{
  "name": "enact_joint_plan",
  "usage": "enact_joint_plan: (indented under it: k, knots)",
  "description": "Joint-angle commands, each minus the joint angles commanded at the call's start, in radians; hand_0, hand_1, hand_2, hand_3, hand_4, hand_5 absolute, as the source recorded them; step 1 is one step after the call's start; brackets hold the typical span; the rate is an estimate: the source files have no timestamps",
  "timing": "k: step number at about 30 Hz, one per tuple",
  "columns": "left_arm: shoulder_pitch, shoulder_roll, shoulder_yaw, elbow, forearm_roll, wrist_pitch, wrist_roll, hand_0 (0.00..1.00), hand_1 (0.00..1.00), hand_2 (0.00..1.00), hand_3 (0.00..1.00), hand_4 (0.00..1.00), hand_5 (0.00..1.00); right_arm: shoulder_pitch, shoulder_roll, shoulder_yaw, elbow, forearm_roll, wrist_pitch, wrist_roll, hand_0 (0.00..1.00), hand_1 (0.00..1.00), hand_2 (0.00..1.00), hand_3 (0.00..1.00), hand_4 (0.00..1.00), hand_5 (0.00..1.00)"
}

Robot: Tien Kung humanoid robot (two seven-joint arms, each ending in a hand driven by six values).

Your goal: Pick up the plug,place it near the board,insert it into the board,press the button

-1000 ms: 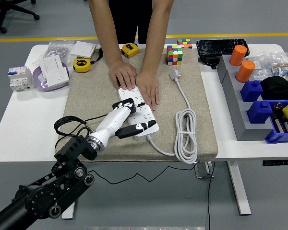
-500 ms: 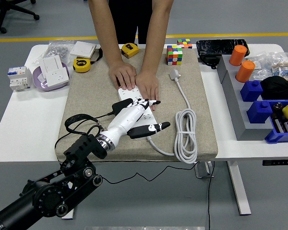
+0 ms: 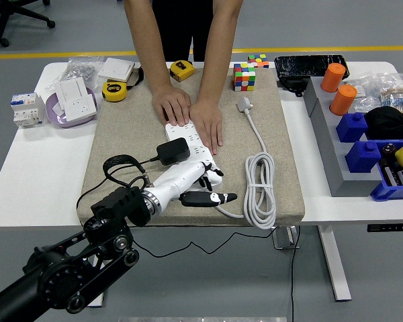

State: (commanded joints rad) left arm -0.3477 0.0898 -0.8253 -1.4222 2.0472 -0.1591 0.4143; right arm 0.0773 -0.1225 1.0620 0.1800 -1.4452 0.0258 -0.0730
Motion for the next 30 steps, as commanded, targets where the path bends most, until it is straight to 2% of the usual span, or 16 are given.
enact_joint_plan:
  k: [2,4,5,6,10,11,20,28,29,30]
  knots:
    - [0.012,0.016,-0.009,-0.039,0.008,-0.049,0.085,0.175,0.048,0.167,0.919,0.777,0.562,-0.002,0.000,0.003,0.000,-0.001,0.000,0.000,0.823,0.725,0.701,0.638,0.942,0.610]
    - [0.015,0.028,-0.003,-0.060,0.000,-0.065,0.164,0.175,0.048,0.167,0.919,0.777,0.562,-0.003,0.000,0.003,0.000,-0.001,0.000,0.000,0.823,0.725,0.701,0.638,0.942,0.610]
    - [0.015,0.032,0.001,-0.065,-0.002,-0.070,0.190,0.160,0.036,0.168,0.933,0.594,0.402,-0.002,0.000,0.004,0.000,-0.001,0.000,0.000,0.823,0.725,0.701,0.638,0.942,0.610]
    - [0.015,0.033,0.006,-0.063,-0.004,-0.072,0.196,0.160,0.036,0.168,0.933,0.594,0.402,-0.001,0.000,0.001,0.000,0.002,-0.001,0.001,0.823,0.725,0.701,0.638,0.942,0.610]
    - [0.017,0.026,0.009,-0.055,0.004,-0.072,0.195,0.160,0.036,0.168,0.933,0.594,0.402,0.006,0.000,-0.020,0.000,0.023,-0.003,0.006,0.823,0.725,0.701,0.638,0.942,0.610]
    - [0.016,0.025,0.012,-0.054,0.005,-0.070,0.193,0.154,0.034,0.169,0.933,0.542,0.352,0.007,-0.001,-0.020,0.000,0.025,-0.003,0.006,0.823,0.725,0.701,0.639,0.942,0.610]
    - [-0.002,0.019,0.020,-0.065,0.012,-0.082,0.195,0.151,0.032,0.167,0.927,0.544,0.351,0.002,-0.004,0.001,0.000,0.003,-0.001,0.000,0.823,0.724,0.701,0.639,0.942,0.610]
    - [-0.016,0.000,0.019,-0.089,0.043,-0.044,0.169,0.147,0.032,0.168,0.934,0.525,0.344,0.003,-0.002,-0.014,0.000,0.014,-0.001,0.002,0.823,0.724,0.701,0.638,0.942,0.609]
    - [-0.017,-0.003,0.016,-0.094,0.046,-0.041,0.168,0.145,0.033,0.170,0.935,0.467,0.243,0.003,-0.002,-0.015,0.000,0.015,-0.001,0.002,0.823,0.724,0.702,0.638,0.942,0.610]
    - [-0.018,-0.006,0.011,-0.102,0.053,-0.040,0.168,0.145,0.033,0.170,0.935,0.467,0.243,0.003,-0.002,-0.017,0.000,0.016,-0.001,0.003,0.823,0.724,0.702,0.638,0.942,0.610]
